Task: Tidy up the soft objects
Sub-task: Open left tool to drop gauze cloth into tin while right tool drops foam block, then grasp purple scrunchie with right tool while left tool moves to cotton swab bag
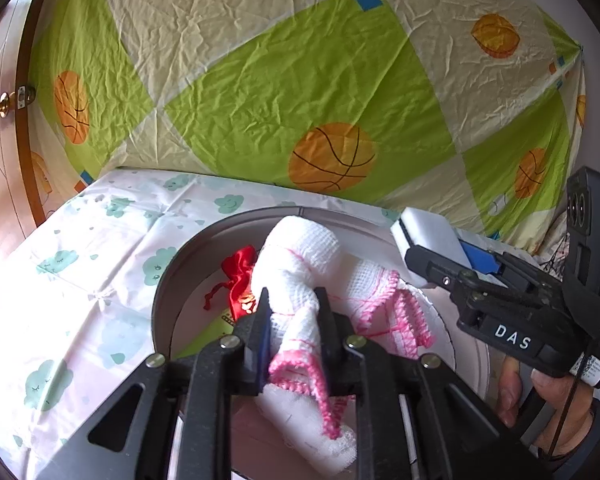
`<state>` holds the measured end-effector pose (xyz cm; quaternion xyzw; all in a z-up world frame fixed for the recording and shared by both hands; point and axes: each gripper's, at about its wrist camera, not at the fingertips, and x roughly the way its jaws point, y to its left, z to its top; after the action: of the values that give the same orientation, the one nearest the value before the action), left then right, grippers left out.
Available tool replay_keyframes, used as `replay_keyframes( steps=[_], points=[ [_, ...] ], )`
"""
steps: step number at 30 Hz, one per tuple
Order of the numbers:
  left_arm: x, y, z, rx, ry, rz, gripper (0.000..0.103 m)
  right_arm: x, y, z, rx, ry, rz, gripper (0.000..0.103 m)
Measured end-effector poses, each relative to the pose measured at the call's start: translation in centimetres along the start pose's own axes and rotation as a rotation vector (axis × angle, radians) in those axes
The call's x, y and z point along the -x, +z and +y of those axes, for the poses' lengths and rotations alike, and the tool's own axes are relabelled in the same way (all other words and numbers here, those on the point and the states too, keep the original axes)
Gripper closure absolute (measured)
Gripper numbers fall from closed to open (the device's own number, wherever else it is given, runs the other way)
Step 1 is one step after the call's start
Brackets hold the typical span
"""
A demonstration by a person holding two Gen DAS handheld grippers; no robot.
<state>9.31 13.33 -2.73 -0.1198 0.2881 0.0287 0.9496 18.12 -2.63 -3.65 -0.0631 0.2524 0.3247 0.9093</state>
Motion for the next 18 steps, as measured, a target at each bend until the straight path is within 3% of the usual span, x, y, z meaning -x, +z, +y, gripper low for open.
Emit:
replay_keyframes(
  steps=[1,4,5,9,13,18],
  points=[
    [-0.1,0.1,-0.1,-0.004,0.005,0.0,0.07,-0.1,-0.1,0.0,-0.002,-0.007,0.007,0.035],
    [0.0,-0.1,-0.7,-0.042,0.038,-0.004,0.023,0.3,-0.3,-0.3,-0.018,-0.021,0.0,0.023],
    [0.3,-0.2,-0.8,-0.039,0.057,-0.016,0.016,0.6,-0.4,-0.4,-0.029,-0.022,-0.006,0.023],
    [1.4,-0.7,-0.5,-0.019,0.074,-0.056,0.015,2.1,-0.8,-0.9,-0.047,-0.033,-0.013,0.023],
    [1.7,-1.1,-0.5,0.001,0.077,-0.057,0.004,4.4,-1.6,-2.0,-0.061,-0.038,-0.031,0.022],
    [2.6,-1.2,-0.9,0.002,0.13,-0.105,0.004,7.7,-2.7,-3.9,-0.079,-0.05,-0.063,0.022]
  ],
)
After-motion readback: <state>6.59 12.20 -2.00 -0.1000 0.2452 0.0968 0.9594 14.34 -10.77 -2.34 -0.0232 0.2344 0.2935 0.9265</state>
